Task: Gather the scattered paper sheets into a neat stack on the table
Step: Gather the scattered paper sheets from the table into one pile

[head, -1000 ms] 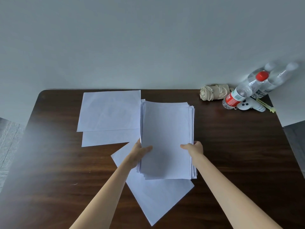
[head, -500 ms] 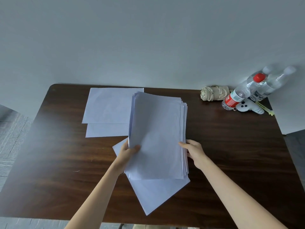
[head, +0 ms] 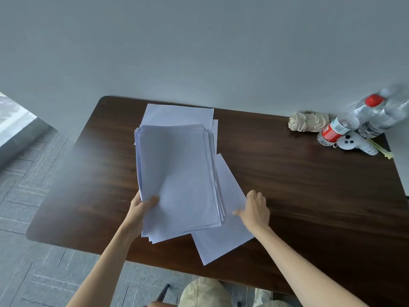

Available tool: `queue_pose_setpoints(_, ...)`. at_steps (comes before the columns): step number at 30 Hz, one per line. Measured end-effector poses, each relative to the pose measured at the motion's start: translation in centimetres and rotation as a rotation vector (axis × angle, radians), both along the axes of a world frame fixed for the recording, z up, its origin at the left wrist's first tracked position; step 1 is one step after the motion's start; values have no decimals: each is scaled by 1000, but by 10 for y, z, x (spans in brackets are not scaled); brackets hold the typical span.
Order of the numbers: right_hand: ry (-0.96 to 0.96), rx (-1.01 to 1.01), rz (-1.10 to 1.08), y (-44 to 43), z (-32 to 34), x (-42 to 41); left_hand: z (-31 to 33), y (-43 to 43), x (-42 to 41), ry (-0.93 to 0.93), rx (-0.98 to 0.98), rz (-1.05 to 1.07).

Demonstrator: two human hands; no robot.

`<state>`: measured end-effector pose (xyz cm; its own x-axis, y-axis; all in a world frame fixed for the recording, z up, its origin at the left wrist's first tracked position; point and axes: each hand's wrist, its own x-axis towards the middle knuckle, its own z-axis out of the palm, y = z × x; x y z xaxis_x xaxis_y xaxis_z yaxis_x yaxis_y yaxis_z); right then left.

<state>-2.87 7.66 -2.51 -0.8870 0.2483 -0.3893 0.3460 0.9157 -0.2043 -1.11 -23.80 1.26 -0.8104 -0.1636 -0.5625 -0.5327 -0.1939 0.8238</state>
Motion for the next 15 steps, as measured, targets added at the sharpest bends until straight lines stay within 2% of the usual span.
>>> queue_pose_setpoints(2, 13, 16, -32, -7, -3, 0, -2, -7, 8, -2, 1, 25)
queue_pose_setpoints(7, -29, -90, -118, -13, -8, 1, -4, -15, 24, 6, 19, 36)
queue_pose_setpoints(15, 23, -508, -486, 34, -10, 3, -9, 16, 27, -23, 84, -19)
